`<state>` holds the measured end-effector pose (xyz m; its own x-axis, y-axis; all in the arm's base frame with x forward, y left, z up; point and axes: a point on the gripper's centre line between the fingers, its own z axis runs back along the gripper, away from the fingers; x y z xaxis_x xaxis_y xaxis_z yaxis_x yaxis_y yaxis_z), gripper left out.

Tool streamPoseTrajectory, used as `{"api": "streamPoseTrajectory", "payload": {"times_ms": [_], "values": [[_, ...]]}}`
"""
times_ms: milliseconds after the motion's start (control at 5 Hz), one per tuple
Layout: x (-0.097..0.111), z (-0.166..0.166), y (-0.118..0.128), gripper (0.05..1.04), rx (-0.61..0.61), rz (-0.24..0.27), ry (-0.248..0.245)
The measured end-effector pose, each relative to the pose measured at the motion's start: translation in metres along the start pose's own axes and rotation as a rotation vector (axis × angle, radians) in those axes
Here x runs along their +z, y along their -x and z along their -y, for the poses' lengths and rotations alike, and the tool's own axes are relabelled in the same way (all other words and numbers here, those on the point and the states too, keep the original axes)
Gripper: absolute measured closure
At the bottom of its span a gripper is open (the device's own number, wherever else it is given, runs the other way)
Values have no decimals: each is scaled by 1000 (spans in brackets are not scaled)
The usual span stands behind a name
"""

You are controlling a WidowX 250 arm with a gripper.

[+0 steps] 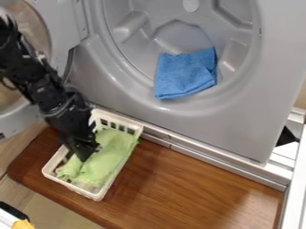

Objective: Move the green tablecloth from the top of the table to the white basket

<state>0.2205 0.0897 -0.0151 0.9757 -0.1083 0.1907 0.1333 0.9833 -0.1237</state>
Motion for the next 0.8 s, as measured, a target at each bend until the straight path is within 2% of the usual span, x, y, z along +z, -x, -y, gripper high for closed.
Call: {"api": "streamPoseTrajectory", "payload": {"times_ms": [400, 600, 800], "values": [[-36, -10, -10, 979, -8, -35, 13], [-35, -5, -13, 801, 4, -70, 26], [-37, 1, -15, 513, -9, -82, 30]]}}
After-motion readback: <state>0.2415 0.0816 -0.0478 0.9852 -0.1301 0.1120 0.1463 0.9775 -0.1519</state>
